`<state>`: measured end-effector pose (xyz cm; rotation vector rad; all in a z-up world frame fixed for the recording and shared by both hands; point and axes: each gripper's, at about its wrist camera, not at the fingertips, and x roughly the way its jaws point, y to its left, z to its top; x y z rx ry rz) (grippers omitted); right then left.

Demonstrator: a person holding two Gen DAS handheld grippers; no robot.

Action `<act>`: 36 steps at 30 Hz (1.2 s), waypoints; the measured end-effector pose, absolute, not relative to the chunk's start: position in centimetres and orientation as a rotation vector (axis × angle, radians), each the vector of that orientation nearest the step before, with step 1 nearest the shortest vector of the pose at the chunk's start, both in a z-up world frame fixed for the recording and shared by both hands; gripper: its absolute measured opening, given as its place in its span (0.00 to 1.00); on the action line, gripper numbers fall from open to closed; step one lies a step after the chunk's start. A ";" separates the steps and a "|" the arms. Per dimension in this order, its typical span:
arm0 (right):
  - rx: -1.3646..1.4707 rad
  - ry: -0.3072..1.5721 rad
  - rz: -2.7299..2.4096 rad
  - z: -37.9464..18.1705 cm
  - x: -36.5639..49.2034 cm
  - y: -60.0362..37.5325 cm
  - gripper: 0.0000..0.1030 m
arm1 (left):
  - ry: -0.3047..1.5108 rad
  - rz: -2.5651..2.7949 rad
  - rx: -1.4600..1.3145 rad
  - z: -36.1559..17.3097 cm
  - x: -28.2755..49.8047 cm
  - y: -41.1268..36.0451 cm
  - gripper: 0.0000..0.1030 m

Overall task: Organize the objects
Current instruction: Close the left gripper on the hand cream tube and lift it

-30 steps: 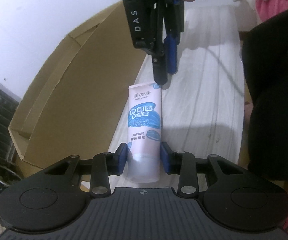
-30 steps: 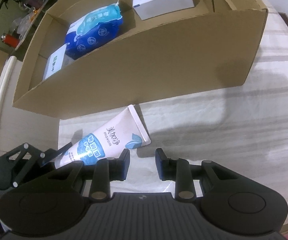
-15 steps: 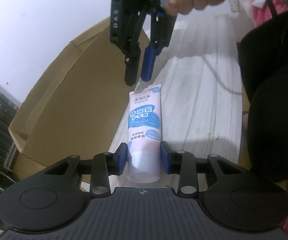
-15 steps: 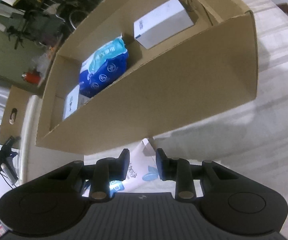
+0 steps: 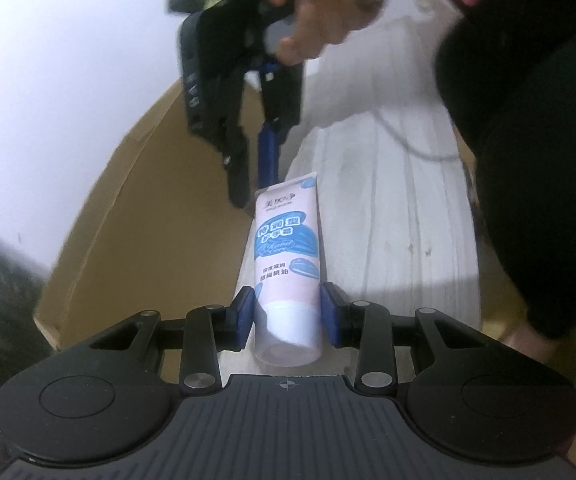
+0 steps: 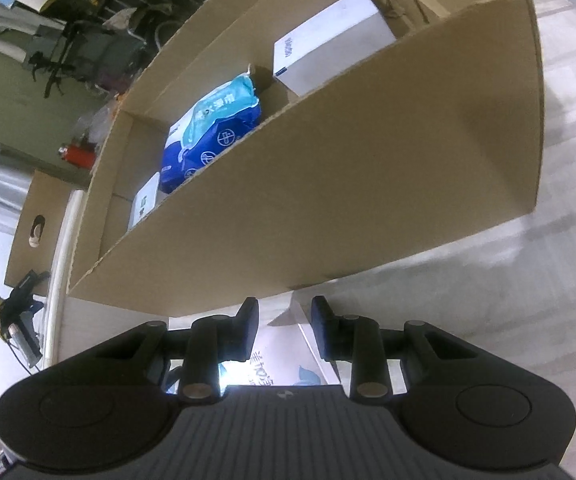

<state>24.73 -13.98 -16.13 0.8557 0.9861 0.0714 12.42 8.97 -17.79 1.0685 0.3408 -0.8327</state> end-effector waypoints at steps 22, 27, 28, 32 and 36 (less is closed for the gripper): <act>0.992 0.940 0.180 -17.7 21.4 -15.9 0.33 | 0.421 -0.834 0.997 -15.8 13.2 10.4 0.35; 1.170 0.922 0.253 -18.2 20.5 -17.1 0.33 | 0.461 -0.823 0.967 -15.3 13.6 10.7 0.35; 1.159 0.930 0.251 -18.1 20.5 -17.1 0.33 | 0.451 -0.822 0.984 -15.3 13.5 10.7 0.35; 1.084 0.955 0.205 -18.2 21.1 -16.2 0.34 | 0.482 -0.815 0.976 -14.8 13.7 10.8 0.35; 1.090 0.952 0.178 -18.5 21.5 -15.8 0.36 | 0.498 -0.813 0.969 -14.4 13.9 10.9 0.35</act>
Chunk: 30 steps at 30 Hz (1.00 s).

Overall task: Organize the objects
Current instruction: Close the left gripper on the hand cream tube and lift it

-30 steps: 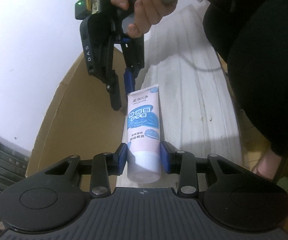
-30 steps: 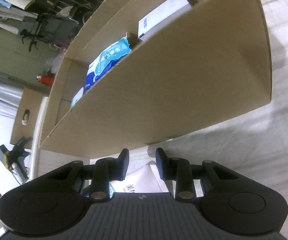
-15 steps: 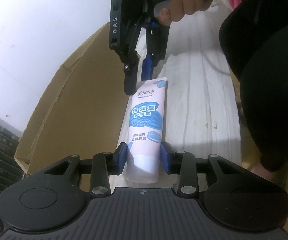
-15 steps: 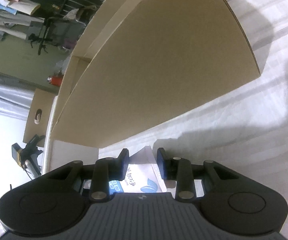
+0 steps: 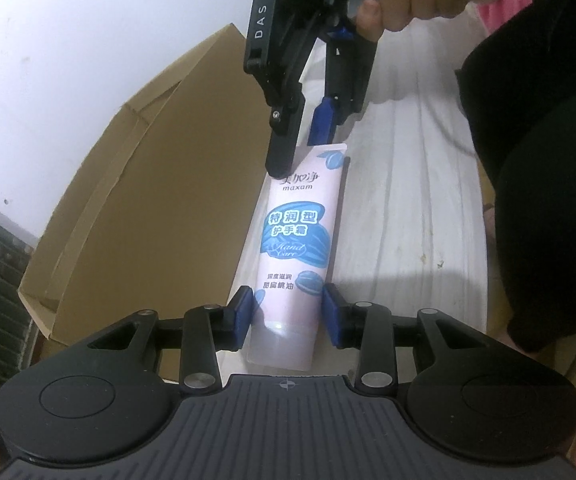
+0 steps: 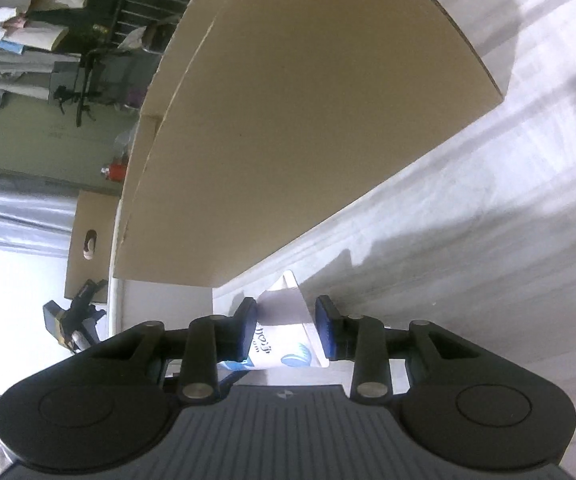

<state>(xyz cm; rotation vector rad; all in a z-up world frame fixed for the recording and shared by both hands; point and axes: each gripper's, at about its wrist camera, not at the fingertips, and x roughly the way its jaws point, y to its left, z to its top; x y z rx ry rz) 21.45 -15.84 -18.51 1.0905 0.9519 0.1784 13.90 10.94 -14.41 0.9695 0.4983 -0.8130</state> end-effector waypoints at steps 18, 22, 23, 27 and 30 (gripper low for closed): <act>0.955 0.889 0.195 -15.5 20.4 -14.7 0.23 | 0.566 -0.739 0.978 -14.1 11.9 9.8 0.33; 0.939 0.879 0.204 -14.7 19.4 -14.9 0.23 | 0.571 -0.745 0.982 -13.0 10.9 9.5 0.33; 0.940 0.873 0.207 -14.3 19.2 -14.9 0.23 | 0.567 -0.745 0.980 -12.5 10.6 9.5 0.33; 0.931 0.843 0.221 -12.6 17.9 -15.4 0.23 | 0.548 -0.746 0.988 -10.7 9.8 9.4 0.33; 0.903 0.805 0.229 -10.6 17.2 -15.2 0.23 | 0.524 -0.741 1.002 -9.1 9.2 9.5 0.33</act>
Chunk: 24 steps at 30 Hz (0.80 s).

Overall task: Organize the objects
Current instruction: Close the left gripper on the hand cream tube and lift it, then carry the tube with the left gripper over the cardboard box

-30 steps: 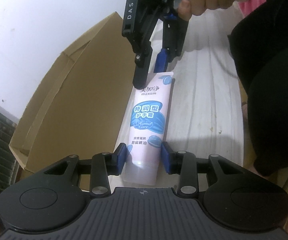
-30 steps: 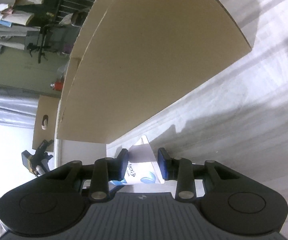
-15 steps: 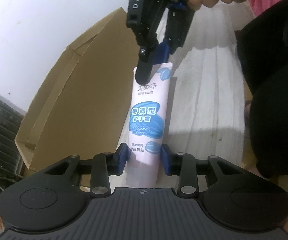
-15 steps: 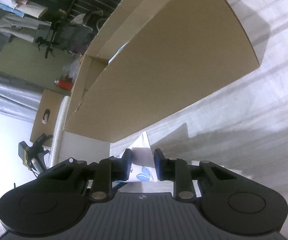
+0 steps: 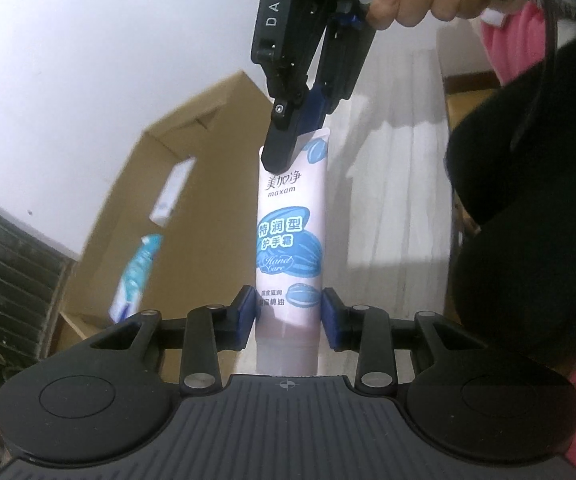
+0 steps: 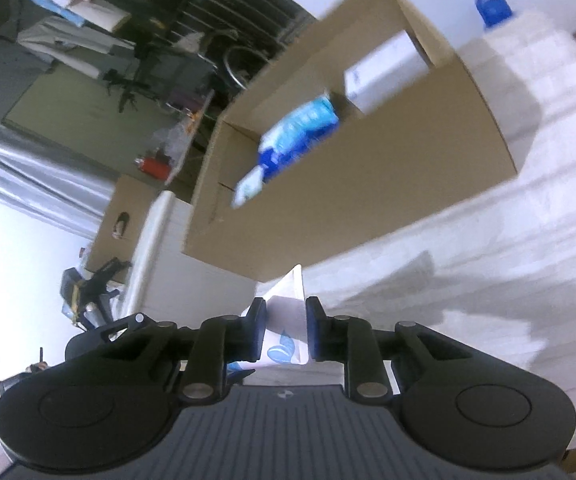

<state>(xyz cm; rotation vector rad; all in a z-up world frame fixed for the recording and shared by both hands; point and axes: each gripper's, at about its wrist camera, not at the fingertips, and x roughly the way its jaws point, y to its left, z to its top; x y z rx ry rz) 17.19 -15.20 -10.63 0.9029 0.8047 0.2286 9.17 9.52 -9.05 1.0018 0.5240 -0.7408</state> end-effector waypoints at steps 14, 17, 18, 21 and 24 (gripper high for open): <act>0.816 0.646 0.236 -0.9 18.9 -18.1 0.23 | 0.422 -0.722 1.131 -0.7 12.4 8.9 0.33; 0.825 0.635 0.204 -0.7 20.9 -19.2 0.23 | 0.420 -0.710 1.175 -0.9 15.3 8.9 0.33; 0.832 0.638 0.195 -0.8 21.7 -19.5 0.23 | 0.416 -0.697 1.205 -1.2 16.3 8.8 0.33; 0.835 0.657 0.153 -1.2 24.6 -20.6 0.23 | 0.425 -0.696 1.258 -2.3 19.2 8.7 0.33; 0.808 0.687 0.109 -2.0 27.3 -21.5 0.23 | 0.465 -0.718 1.279 -3.7 22.5 8.4 0.33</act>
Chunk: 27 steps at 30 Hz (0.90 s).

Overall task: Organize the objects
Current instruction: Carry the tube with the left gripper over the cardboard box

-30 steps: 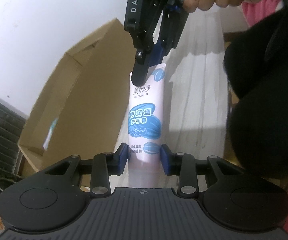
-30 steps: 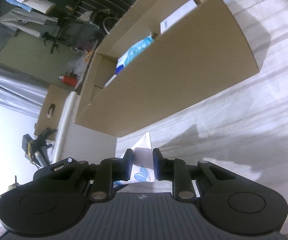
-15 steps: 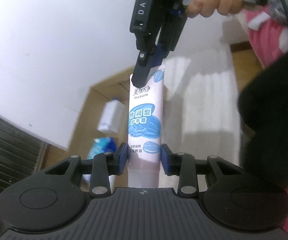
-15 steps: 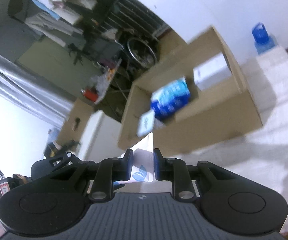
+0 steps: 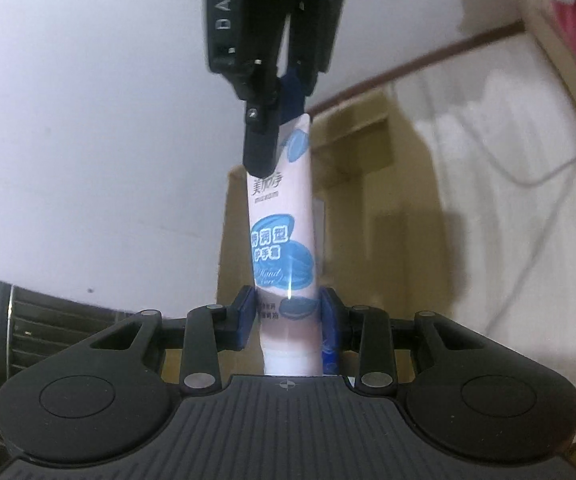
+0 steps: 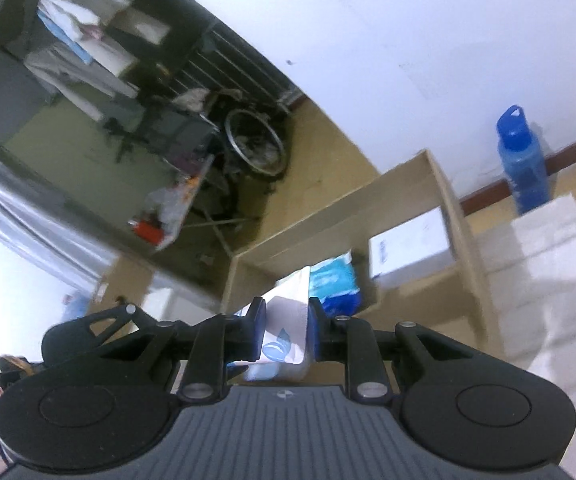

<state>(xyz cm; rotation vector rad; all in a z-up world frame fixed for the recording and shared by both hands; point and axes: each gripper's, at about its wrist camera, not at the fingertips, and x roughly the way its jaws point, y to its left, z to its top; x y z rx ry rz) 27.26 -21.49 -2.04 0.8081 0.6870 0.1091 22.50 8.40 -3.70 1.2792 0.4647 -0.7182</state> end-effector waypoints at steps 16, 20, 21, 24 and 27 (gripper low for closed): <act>0.733 0.934 -0.018 -8.2 33.9 -22.0 0.24 | 0.737 -0.848 1.205 -9.2 29.3 8.9 0.14; 0.666 0.983 -0.045 -8.1 34.7 -21.7 0.25 | 0.764 -0.860 1.178 -10.1 29.1 8.8 0.23; 0.650 0.992 -0.055 -8.1 34.9 -21.6 0.26 | 0.753 -0.844 1.189 -10.1 29.0 9.2 0.28; 0.614 0.997 -0.073 -7.8 35.5 -21.2 0.28 | 0.718 -0.806 1.215 -10.5 29.1 9.9 0.41; 0.619 1.007 -0.077 -7.8 35.7 -21.3 0.28 | 0.667 -0.765 1.230 -9.9 29.5 11.5 0.45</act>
